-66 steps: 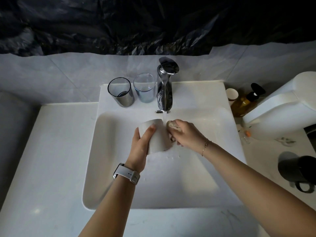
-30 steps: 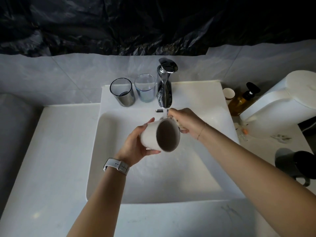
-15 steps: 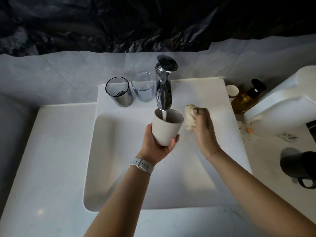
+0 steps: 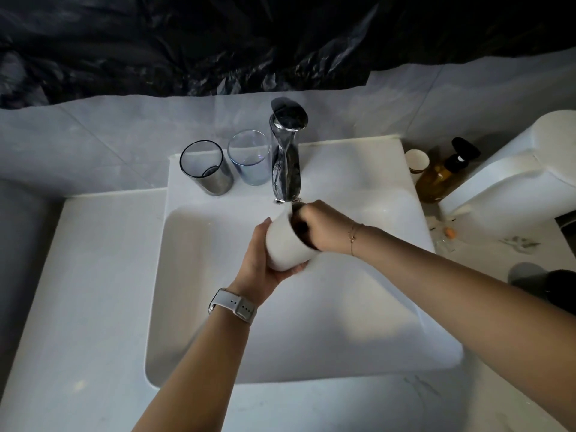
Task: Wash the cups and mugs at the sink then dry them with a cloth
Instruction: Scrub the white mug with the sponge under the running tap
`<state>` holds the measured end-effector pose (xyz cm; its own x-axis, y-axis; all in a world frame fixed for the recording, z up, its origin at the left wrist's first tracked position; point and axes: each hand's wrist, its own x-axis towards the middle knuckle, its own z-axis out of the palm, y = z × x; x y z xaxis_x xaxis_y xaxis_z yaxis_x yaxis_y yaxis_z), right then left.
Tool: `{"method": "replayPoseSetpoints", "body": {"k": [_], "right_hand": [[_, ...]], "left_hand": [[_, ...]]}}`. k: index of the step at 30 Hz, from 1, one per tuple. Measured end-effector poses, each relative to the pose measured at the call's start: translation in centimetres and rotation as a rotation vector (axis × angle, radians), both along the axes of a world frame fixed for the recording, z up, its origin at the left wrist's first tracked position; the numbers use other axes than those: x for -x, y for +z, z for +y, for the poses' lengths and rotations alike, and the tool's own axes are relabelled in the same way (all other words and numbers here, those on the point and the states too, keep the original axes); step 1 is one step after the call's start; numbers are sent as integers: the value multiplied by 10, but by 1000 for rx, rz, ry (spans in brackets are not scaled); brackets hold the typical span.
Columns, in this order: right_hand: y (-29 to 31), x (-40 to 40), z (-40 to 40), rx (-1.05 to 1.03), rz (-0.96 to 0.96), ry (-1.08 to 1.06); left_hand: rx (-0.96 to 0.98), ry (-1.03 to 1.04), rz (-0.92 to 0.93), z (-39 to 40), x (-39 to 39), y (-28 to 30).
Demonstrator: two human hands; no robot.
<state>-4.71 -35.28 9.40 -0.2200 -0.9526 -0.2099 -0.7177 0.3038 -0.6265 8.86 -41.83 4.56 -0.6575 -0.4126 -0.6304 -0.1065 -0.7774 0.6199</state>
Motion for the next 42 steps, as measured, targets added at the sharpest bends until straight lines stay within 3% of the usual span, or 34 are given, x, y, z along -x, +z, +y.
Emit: {"method": "replayPoseSetpoints", "body": {"k": [3, 6, 13, 15, 17, 20, 22, 26, 28, 31, 34, 36, 38, 40, 42], "right_hand": [[-6, -11, -1, -143, -258, -146], [-7, -13, 5, -217, -662, -273], [-23, -19, -8, -124, -1499, -841], [-27, -21, -9, -184, -1416, -811], [-26, -17, -3, -196, -1179, -698], [-11, -1, 12, -211, -803, -335], [-3, 13, 20, -188, -456, -32], [-11, 26, 29, 314, 284, 379], [-13, 30, 32, 482, 418, 439], [-10, 29, 33, 455, 436, 428], [-14, 16, 32, 187, 387, 411], [-14, 6, 33, -25, 137, 178], [-9, 10, 39, -163, -294, -89], [-2, 16, 51, -48, -663, -322], [1, 16, 65, 180, -808, -565]], "left_hand": [[130, -13, 15, 0, -6, -1], [234, -18, -7, 0, -10, -6], [358, 14, -129, -5, -9, 1], [372, -11, -151, -6, -10, 3], [325, -43, -126, -7, -12, 5], [213, -117, -54, -5, -16, 8], [162, -153, -80, -3, -18, 7], [-107, -152, -202, -2, -19, 5], [-202, -166, -200, -2, -19, 7], [-244, -121, -183, -2, -18, 5], [-190, -98, -159, 1, -14, 7], [-69, -94, -163, 6, -8, 9], [-17, -81, -170, 13, -3, 8], [-147, -5, -165, 18, -1, 7], [-337, 83, -142, 21, -2, 4]]}}
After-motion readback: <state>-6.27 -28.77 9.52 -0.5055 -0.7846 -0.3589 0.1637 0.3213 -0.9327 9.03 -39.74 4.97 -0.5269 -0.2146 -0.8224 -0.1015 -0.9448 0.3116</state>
